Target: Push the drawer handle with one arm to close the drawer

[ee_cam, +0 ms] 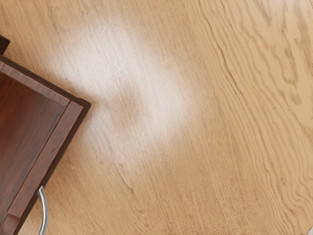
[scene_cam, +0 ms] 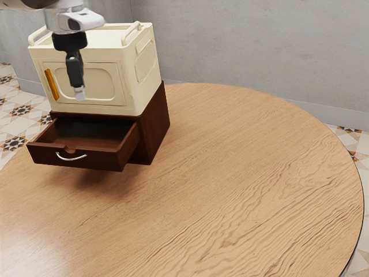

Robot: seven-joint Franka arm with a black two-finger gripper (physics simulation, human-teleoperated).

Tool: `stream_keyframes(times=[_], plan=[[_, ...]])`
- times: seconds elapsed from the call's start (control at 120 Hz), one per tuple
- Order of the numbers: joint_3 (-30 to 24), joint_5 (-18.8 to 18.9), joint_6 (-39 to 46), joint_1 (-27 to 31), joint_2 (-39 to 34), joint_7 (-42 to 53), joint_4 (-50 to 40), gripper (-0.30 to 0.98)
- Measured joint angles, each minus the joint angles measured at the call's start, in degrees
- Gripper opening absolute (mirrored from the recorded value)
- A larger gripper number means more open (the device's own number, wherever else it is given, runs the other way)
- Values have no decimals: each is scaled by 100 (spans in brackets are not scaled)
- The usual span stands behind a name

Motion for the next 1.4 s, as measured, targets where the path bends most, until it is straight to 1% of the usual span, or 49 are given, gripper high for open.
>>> stream_keyframes(times=[0.15, 0.2, 0.242, 0.283, 0.333, 0.383, 0.417, 0.45, 0.517, 0.533, 0.583, 0.642, 0.7, 0.75, 0.808, 0.867, 0.95, 1.025, 1.1, 1.208, 1.3, 1.4], plan=[[-5, -2, -1, 70, 4, 211, 2, 69], [-20, 0, -22, 104, -21, 268, 189, 68], [-33, -25, -130, 123, -194, 301, 704, 68], [-41, -51, -301, 110, -454, 267, 951, 68], [-53, -66, -635, 39, -718, 81, 1060, 68], [-289, -72, -991, 70, -957, -222, 925, 69], [-450, -75, -1174, 36, -1041, -429, 685, 68], [-538, -82, -1277, 19, -1179, -626, 237, 68], [-581, -196, -1238, 325, -1857, -987, -1156, 68], [-588, -222, -1216, 388, -1941, -1071, -1394, 67], [-611, -286, -1120, 547, -2015, -1308, -1928, 55], [-620, -378, -963, 648, -1877, -1562, -2315, 38], [-634, -448, -736, 563, -1804, -1763, -2715, 24], [-638, -486, -529, 476, -1787, -1886, -2984, 15], [-636, -513, -264, 422, -1773, -1985, -3277, 9], [-629, -500, 54, 455, -1675, -2057, -3472, 5], [-625, -484, 647, 725, -1227, -2150, -3539, -1], [-619, -476, 1145, 949, -909, -2223, -3526, -4], [-602, -471, 1517, 1030, -699, -2288, -3519, -6], [-590, -471, 1864, 1105, -539, -2361, -3513, -8], [-587, -478, 2049, 1425, -361, -2414, -3408, -9], [-579, -473, 2173, 1728, -373, -2475, -3371, -9]])
